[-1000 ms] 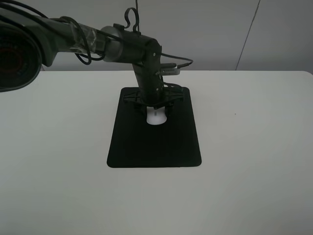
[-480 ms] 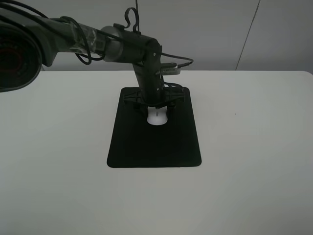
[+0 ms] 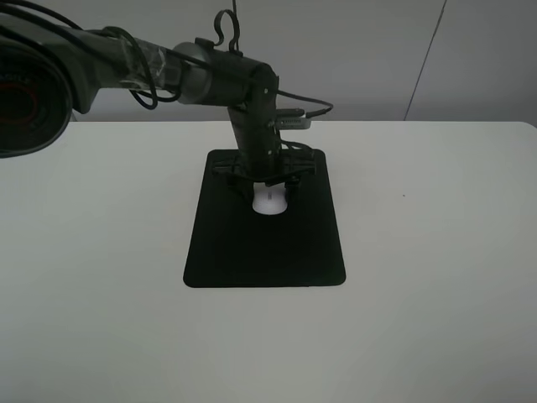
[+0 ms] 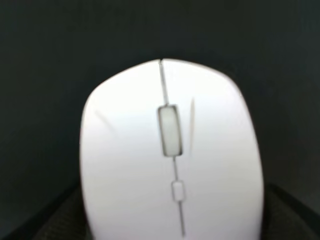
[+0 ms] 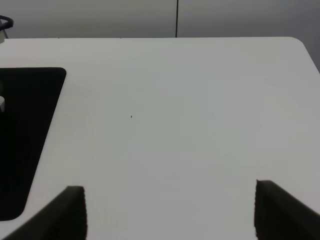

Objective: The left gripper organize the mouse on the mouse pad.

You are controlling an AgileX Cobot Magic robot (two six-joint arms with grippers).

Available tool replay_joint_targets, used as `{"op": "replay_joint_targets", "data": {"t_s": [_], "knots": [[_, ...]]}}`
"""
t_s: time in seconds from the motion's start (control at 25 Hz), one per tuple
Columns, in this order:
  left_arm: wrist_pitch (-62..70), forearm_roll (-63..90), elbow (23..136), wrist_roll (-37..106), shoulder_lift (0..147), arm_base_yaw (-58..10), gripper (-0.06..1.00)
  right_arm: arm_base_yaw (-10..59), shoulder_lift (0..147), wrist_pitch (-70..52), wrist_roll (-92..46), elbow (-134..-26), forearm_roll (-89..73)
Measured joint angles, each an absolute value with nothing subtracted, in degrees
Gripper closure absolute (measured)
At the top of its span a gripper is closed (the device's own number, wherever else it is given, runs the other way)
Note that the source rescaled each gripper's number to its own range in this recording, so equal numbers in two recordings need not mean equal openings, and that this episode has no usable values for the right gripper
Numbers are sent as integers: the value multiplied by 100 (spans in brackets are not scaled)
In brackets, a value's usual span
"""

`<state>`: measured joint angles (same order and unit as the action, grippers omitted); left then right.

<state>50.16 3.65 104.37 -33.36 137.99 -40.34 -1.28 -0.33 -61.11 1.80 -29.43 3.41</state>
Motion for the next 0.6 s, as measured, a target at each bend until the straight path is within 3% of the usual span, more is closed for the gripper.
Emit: {"op": "replay_joint_targets", "data": {"t_s": [0.6], "knots": [[6047,-70,11382,-3274,13361,-4073,45,-128,-33,-6111,180,-2943,341]]}}
